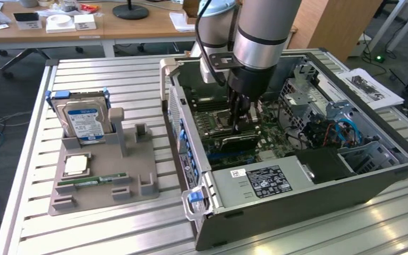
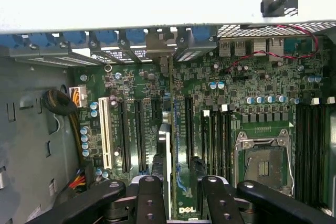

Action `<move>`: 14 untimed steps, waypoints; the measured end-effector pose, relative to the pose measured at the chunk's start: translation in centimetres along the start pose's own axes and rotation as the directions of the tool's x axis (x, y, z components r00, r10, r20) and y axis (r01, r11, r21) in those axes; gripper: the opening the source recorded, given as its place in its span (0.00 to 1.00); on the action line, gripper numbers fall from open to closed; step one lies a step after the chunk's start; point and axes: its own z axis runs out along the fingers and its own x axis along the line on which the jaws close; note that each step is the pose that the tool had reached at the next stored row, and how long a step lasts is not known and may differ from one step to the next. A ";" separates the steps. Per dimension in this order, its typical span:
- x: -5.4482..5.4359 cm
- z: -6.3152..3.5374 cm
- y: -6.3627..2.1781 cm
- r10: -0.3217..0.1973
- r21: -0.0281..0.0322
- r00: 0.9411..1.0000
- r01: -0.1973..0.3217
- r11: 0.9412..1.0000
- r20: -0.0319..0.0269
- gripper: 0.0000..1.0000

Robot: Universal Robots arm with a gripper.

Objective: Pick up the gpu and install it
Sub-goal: 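Insert the gpu into the slot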

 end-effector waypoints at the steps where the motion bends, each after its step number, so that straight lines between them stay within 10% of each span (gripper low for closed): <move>1: 0.0 0.00 0.00 0.000 0.000 1.000 0.000 1.000 0.000 0.34; 14: 0.0 0.00 -0.14 -0.018 -0.001 1.000 0.018 1.000 0.000 0.41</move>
